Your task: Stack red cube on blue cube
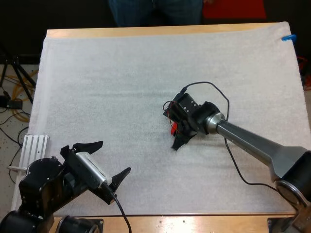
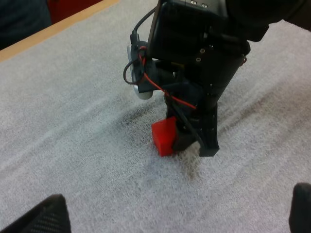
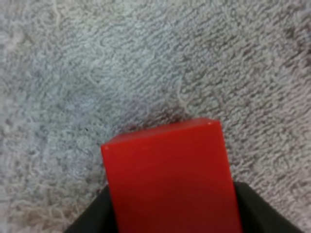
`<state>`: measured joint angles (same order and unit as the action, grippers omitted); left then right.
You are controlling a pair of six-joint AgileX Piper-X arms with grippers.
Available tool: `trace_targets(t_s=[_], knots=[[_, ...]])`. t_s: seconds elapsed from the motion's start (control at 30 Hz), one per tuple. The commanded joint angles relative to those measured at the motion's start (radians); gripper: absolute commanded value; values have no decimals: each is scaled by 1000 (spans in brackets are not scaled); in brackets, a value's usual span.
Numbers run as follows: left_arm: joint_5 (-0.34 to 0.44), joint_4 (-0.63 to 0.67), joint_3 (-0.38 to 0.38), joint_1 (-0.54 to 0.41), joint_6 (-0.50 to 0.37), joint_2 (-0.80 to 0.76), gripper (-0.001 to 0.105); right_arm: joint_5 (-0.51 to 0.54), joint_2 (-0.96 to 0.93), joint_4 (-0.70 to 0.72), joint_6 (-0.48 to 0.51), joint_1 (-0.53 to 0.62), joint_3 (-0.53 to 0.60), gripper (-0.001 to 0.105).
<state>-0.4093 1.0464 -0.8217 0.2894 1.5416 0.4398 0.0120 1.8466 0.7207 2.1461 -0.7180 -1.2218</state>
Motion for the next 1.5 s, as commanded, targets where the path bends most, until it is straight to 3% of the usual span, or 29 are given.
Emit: trace_targets(t_s=[0.0, 0.43, 0.87, 1.47], knots=[[-8, 4, -8, 3, 4, 0, 87, 0, -37, 2, -4, 5, -16, 4], [-8, 4, -8, 3, 4, 0, 87, 40, -214, 56, -36, 18, -22, 4], [-8, 4, -8, 3, 4, 0, 87, 33, -236, 183, -74, 241, -22, 4], [-8, 4, -7, 3, 4, 0, 87, 7, -221, 109, -114, 272, 62, 4]])
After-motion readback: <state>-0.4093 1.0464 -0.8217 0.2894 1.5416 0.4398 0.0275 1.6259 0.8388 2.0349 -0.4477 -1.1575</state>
